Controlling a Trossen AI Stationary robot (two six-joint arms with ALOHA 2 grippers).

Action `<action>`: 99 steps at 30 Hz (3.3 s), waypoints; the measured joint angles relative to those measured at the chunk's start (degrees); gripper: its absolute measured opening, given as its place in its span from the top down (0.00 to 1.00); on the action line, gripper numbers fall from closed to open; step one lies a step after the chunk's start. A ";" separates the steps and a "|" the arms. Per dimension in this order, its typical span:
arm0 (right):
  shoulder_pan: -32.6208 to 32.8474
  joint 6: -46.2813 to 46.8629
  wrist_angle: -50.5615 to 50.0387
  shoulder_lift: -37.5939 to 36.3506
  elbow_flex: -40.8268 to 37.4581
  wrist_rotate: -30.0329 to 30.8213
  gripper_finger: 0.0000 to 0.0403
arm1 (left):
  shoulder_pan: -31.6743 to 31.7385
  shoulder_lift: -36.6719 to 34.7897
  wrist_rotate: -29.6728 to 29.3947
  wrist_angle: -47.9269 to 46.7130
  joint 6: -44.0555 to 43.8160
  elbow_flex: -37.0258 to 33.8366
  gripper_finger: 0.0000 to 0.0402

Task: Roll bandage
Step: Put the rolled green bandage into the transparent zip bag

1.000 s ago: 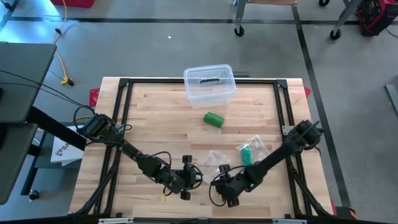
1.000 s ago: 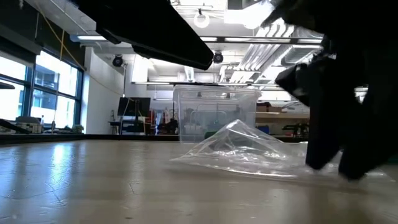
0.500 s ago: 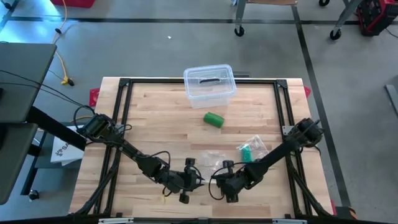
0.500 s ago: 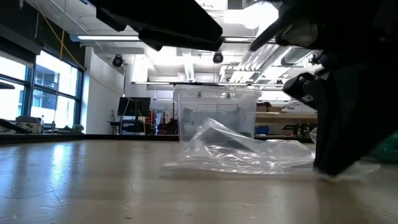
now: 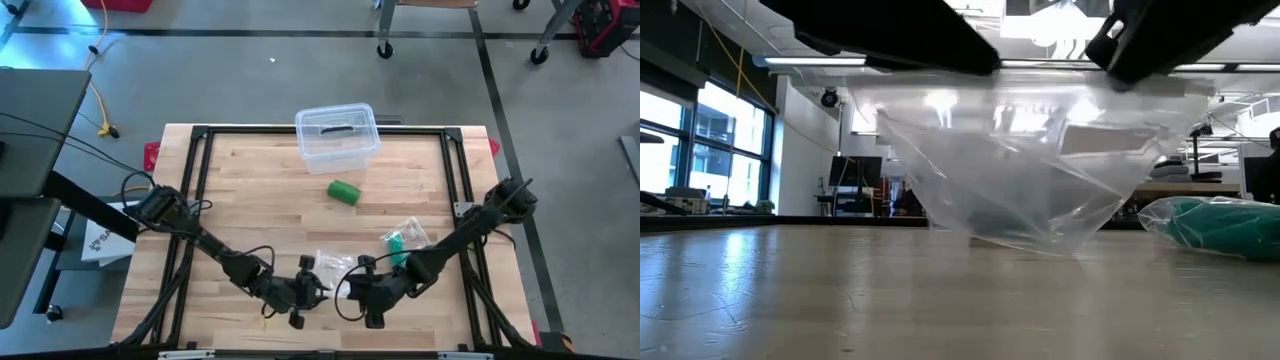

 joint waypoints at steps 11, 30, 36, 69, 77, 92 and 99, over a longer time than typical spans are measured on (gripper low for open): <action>-0.80 0.39 0.38 0.44 0.00 -0.11 1.00 | 0.80 5.26 -3.62 3.90 -1.37 -0.02 0.80; -0.76 -1.18 -1.59 0.55 0.00 2.99 0.98 | 1.74 5.46 -0.56 0.74 -9.88 -0.02 0.98; -2.33 -1.63 -0.26 0.59 0.00 3.56 0.80 | 1.93 5.46 -0.06 0.51 -10.87 -0.02 0.99; -3.83 6.47 5.92 5.34 0.04 4.31 0.70 | 2.09 5.46 2.08 1.54 -10.55 0.46 0.99; -3.49 7.90 3.35 6.67 0.15 8.06 0.76 | 2.16 5.46 1.73 1.30 -10.55 0.37 0.99; -0.75 0.93 1.36 6.58 3.48 15.34 0.85 | 3.20 5.46 6.15 0.91 -15.43 0.42 0.99; -0.70 1.40 1.40 8.18 3.52 14.28 0.85 | 3.60 5.46 7.19 0.70 -15.96 0.42 0.99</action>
